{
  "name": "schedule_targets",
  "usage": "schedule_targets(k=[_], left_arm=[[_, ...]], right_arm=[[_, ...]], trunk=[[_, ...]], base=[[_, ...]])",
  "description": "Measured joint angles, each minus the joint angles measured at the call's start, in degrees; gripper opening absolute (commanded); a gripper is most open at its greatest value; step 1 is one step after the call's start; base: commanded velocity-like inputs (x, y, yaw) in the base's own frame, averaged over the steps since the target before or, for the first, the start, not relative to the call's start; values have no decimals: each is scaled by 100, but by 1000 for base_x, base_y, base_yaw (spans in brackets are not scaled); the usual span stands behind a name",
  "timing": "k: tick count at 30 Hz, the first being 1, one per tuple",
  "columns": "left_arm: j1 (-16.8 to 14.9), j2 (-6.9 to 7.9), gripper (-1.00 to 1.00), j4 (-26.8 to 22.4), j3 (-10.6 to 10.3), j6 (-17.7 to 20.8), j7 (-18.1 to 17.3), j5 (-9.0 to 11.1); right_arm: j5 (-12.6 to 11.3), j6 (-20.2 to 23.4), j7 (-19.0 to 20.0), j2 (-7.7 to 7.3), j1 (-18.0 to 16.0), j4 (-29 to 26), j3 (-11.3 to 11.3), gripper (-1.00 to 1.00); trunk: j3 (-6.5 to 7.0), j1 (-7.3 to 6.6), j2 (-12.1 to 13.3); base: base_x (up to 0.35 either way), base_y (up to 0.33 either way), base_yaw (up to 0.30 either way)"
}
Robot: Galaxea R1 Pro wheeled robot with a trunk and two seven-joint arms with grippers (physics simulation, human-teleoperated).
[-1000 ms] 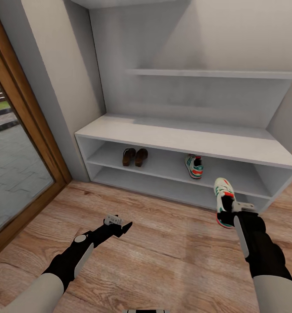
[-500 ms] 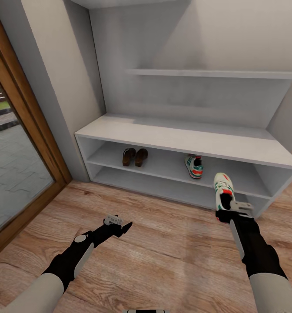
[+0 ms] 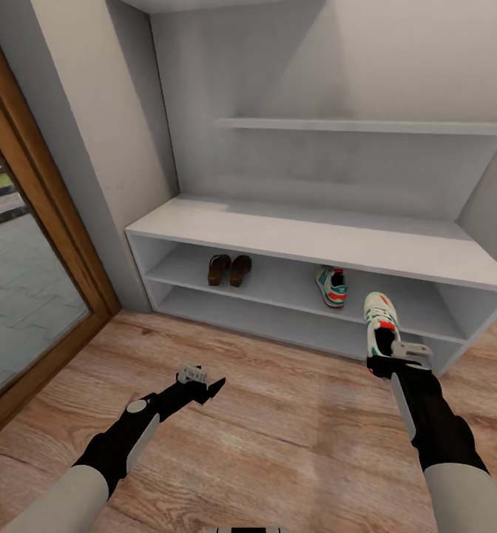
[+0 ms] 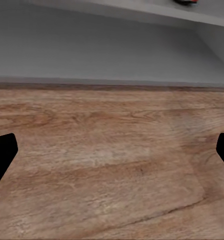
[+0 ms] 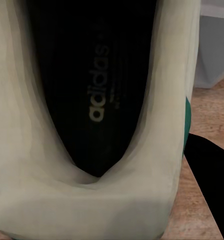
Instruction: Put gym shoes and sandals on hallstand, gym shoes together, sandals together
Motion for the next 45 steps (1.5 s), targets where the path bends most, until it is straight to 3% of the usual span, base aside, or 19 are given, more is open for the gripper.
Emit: schedule_targets(k=[6,11,12,13,28,45], left_arm=[[0,0,100,7,-103,-4,-33,-9],[1,0,100,9,-610,-5,-43,-4],[1,0,100,9,-774,-5,-44,-2],[1,0,100,9,-807,-5,-44,-1],[1,0,100,9,-860,-4,-45,8],[1,0,100,9,-865,-5,-44,0]], right_arm=[[-6,1,3,-3,0,12,7,-100],[-8,-31,9,-3,4,43,1,-100],[-14,-244,10,-8,2,211,0,-100],[-12,-348,11,-9,3,304,0,-100],[-1,-573,11,-21,5,521,0,-100],[-1,-573,11,-21,3,519,1,-100]], trunk=[[0,2,0],[0,3,0],[0,4,0],[0,3,0],[0,3,0],[0,2,0]], base=[[230,0,0],[29,0,0],[4,0,0],[3,0,0],[12,0,0],[281,0,0]])
